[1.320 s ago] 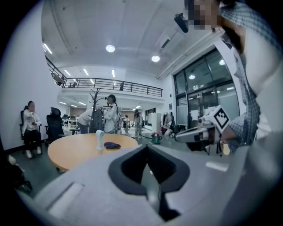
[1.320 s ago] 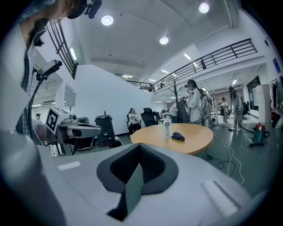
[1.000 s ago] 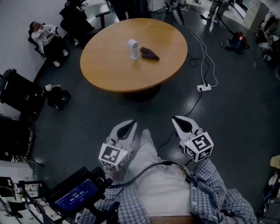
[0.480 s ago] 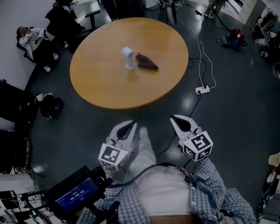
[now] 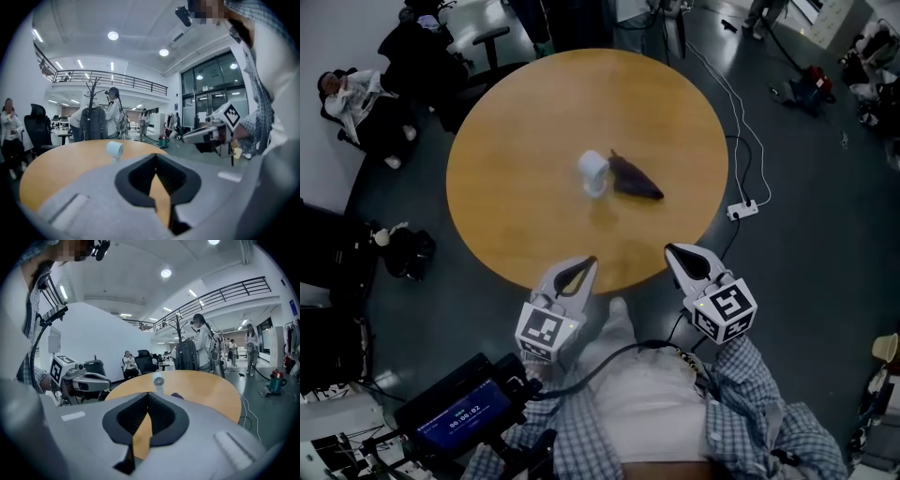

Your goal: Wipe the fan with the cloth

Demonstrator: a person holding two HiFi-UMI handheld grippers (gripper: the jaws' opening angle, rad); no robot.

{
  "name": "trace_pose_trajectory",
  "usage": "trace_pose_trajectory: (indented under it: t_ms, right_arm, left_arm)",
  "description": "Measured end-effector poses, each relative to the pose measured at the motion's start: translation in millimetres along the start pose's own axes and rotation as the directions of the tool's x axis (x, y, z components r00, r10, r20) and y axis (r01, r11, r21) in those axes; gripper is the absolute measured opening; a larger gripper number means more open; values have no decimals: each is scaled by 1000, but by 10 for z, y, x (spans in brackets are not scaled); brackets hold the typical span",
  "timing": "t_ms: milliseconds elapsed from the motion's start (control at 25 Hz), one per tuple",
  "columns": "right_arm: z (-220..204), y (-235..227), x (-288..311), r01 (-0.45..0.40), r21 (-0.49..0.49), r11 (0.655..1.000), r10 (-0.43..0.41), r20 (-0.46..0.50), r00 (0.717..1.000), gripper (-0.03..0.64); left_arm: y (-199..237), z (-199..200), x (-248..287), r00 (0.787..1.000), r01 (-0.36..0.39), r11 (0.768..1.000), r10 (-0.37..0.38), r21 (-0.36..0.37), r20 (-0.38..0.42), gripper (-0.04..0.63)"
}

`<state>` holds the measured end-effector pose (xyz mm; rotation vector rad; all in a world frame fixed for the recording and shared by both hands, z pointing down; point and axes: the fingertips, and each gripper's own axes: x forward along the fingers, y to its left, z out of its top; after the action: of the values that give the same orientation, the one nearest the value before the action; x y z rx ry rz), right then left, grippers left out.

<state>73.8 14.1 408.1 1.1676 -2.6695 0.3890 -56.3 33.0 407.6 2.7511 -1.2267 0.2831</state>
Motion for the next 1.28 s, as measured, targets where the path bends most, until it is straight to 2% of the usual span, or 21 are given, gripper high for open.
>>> trace_pose_trajectory:
  t_ms: [240,400,560,640,800,920,1080,1280]
  right_arm:
    - [58,-151,230,13,-7,1000,-14,-35,999,3]
    - [29,-231,367,-20,-9,1000,19,-85,996,3]
    - [79,-318,716,-56,7,998,57,-127,990,3]
    - [71,-370,864,-73,8,997,73,-149,986,3]
    - [4,-546,1068,-93,8,996,93,-178,980,3]
    - [-61,-721,1173,-105,14,994,105,-198,975,3]
    - [-169,-893,1288,-123,24,992,125,-230,965,3]
    - [-237,-1044,1426,-146,25,989,148,-255,956,3]
  left_arm:
    - [369,-54,339,1000,1,1000,0,-15,17,2]
    - [538,-126,579,1000,17,999,-17,-29,12,23]
    - [878,-207,758,1000,3,1000,-2,-31,2,74]
    - [1026,-275,844,1000,-10,1000,10,-23,-3,76]
    - [1254,-568,1112,997,-36,999,35,-16,-63,165]
    - [1330,-797,1350,992,-41,999,39,-12,-118,203]
    - [1411,-921,1601,990,-55,998,52,-19,-131,207]
    - [1466,-860,1853,993,-68,997,64,-39,-96,207]
